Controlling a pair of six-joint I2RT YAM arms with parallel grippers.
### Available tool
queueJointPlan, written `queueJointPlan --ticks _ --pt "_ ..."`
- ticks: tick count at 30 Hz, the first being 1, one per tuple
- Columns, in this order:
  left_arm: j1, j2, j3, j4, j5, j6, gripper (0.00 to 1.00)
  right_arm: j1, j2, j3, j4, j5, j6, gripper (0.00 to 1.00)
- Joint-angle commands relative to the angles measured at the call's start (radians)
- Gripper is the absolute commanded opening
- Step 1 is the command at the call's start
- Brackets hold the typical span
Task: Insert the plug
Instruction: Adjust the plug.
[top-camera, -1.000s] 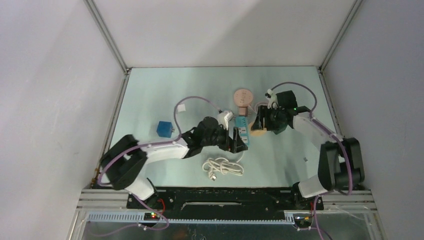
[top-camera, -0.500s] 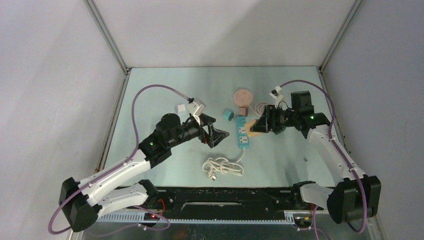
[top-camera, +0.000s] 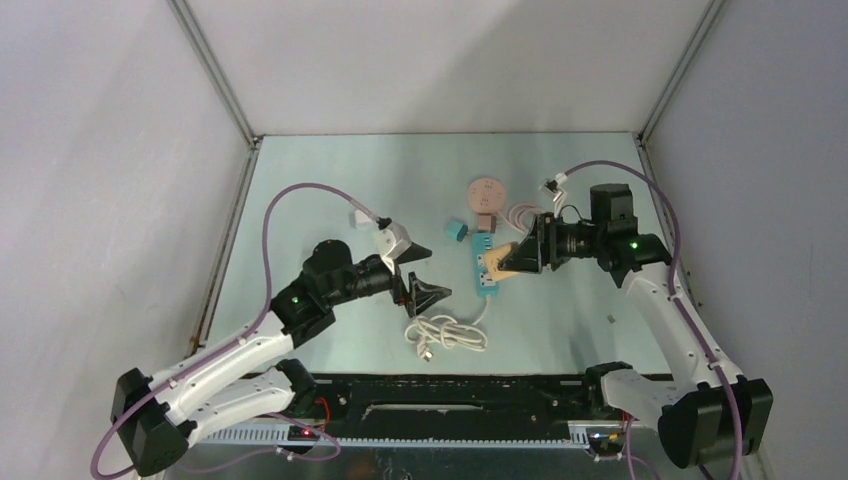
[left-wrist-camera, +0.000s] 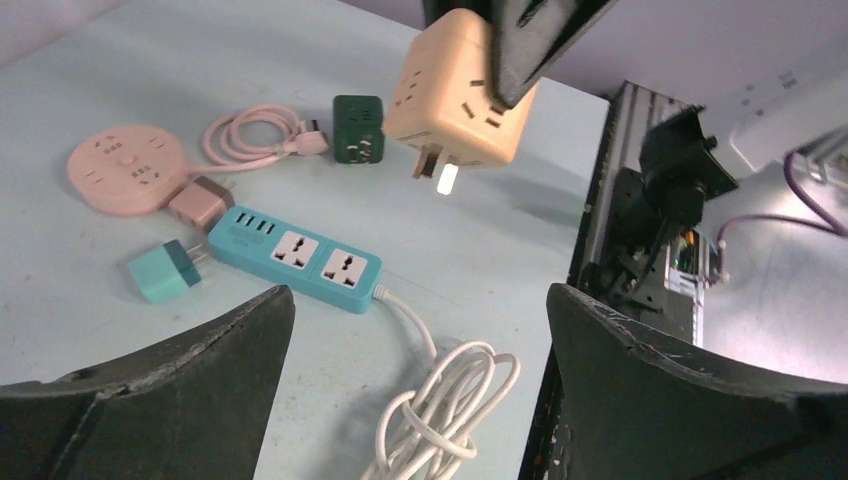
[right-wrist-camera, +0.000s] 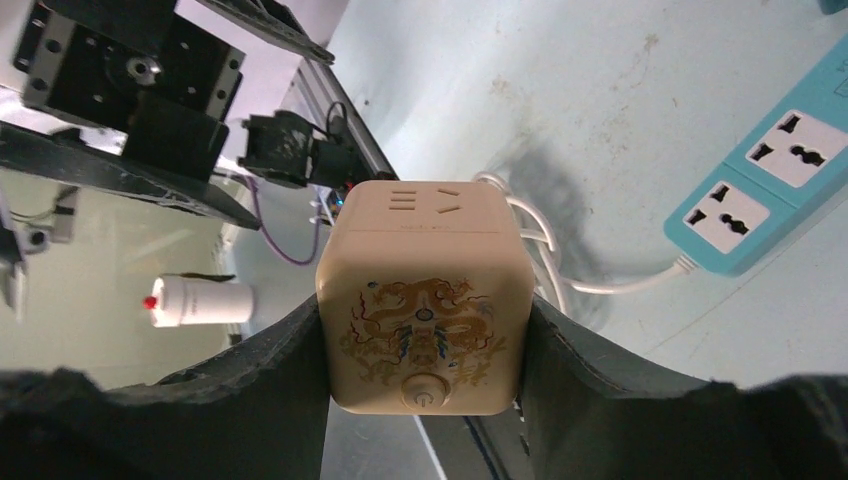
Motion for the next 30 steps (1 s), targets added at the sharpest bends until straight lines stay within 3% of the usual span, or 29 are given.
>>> queueJointPlan --ticks 1,5,10,17,25,30 --pt "0.005 0.008 0.037 -0.011 0.125 0.097 1.0 0.046 -0.033 0.011 -0.057 0.057 -0.14 0.0" --pt "0.005 0.037 0.071 -0.041 0.217 0.118 0.97 0.132 -0.073 0.015 -0.071 0.132 -0.233 0.0" --pt "0.004 0.082 0.136 -0.055 0.394 0.081 0.94 0.343 -0.159 0.034 -0.047 0.248 -0.295 0.0" --pt "0.004 0.087 0.144 -0.074 0.493 0.112 0.97 0.515 -0.224 0.034 -0.004 0.308 -0.353 0.0" --pt "-0.013 0.094 0.147 -0.063 0.534 0.101 0.98 0.602 -0.193 0.049 0.016 0.368 -0.358 0.0" --pt "-0.031 0.14 0.178 -0.157 0.48 0.12 0.96 0.64 -0.185 0.06 0.028 0.414 -0.359 0.0"
